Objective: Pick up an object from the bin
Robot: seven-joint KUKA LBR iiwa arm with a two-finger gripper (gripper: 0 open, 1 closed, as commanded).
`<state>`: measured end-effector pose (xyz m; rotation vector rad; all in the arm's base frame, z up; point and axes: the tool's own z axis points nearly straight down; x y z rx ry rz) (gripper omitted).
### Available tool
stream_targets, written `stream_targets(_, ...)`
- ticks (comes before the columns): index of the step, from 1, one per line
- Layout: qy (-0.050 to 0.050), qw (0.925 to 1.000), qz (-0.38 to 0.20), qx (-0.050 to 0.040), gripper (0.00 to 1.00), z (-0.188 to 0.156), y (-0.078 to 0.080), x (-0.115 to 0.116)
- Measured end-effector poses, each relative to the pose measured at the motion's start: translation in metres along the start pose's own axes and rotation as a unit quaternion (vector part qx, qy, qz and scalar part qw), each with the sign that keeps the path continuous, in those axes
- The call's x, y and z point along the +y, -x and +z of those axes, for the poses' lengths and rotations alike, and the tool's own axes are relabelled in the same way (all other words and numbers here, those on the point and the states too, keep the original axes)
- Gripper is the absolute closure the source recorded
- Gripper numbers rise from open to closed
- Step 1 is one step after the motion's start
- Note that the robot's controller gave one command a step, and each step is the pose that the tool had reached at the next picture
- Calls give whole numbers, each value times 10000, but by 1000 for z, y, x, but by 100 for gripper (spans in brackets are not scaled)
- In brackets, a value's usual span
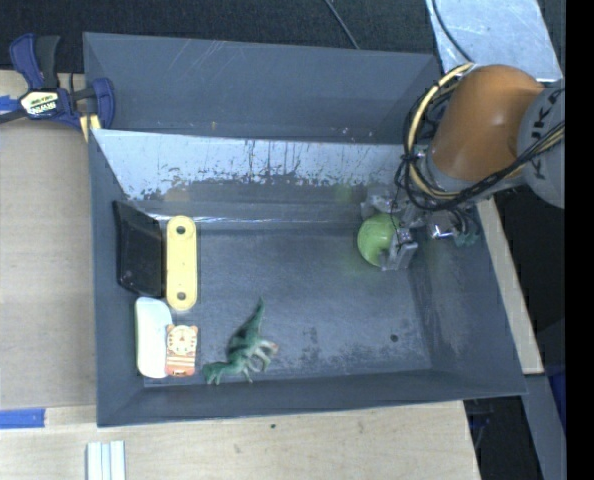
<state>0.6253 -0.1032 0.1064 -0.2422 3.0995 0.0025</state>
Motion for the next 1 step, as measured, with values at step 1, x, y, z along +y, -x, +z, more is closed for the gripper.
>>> stream_targets(1, -17, 10000, 64, 39, 100, -118, -6, -18)
